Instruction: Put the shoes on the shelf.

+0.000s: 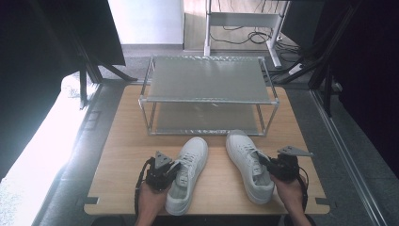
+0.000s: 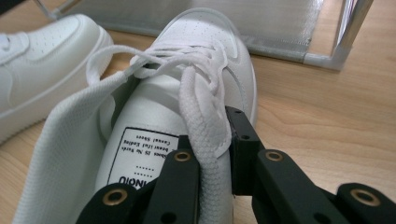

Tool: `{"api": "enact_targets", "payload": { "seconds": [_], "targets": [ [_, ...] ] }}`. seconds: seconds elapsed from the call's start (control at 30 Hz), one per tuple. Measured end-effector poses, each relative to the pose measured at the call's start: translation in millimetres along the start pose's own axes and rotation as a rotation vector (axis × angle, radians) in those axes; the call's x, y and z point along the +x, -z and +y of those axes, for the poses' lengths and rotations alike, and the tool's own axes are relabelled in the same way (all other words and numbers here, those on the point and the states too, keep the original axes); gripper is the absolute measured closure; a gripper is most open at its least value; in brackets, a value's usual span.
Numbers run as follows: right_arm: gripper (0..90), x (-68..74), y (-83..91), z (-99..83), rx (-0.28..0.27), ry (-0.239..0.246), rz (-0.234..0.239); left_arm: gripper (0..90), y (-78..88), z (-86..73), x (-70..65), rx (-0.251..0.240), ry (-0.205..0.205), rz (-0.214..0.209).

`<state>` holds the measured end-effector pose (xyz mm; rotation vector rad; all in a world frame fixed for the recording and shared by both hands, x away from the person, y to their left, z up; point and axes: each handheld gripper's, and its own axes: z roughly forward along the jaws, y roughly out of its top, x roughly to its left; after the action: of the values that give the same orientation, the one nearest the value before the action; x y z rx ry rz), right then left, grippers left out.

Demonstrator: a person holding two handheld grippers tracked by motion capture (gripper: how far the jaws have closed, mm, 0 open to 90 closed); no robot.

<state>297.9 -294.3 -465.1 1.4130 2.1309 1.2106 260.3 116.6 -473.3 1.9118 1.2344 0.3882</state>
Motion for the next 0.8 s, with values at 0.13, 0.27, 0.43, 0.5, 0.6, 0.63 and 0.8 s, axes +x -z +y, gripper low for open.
{"api": "enact_targets", "payload": {
  "seconds": [0.13, 0.27, 0.43, 0.5, 0.6, 0.63, 0.8],
  "targets": [
    [84.3, -3.8, 1.1, -0.3, 0.0, -0.037, 0.022, 84.2, 1.1, 0.0, 7.6, -0.007, 0.048, -0.042],
    [84.6, -7.5, 2.8, -1.1, -0.003, -0.082, 0.053, 84.3, 2.4, 1.2, 16.9, -0.011, 0.109, -0.083],
    [84.8, -11.6, 3.7, -2.5, -0.012, -0.144, 0.111, 84.4, 3.9, -0.4, 25.0, -0.028, 0.173, -0.134],
    [84.7, -11.2, 3.7, -2.4, -0.018, -0.152, 0.122, 84.3, 4.3, -0.3, 25.1, -0.03, 0.175, -0.139],
    [84.7, -11.2, 6.5, -1.1, -0.035, -0.17, 0.149, 84.3, 7.9, 1.6, 25.1, -0.049, 0.191, -0.16],
    [84.6, -12.1, 7.3, -1.1, -0.045, -0.186, 0.161, 84.3, 9.2, 1.9, 25.5, -0.057, 0.199, -0.167],
    [84.5, -14.9, 12.2, -0.2, -0.072, -0.213, 0.194, 84.2, 15.7, 3.4, 27.9, -0.091, 0.242, -0.202]
  ]
}}
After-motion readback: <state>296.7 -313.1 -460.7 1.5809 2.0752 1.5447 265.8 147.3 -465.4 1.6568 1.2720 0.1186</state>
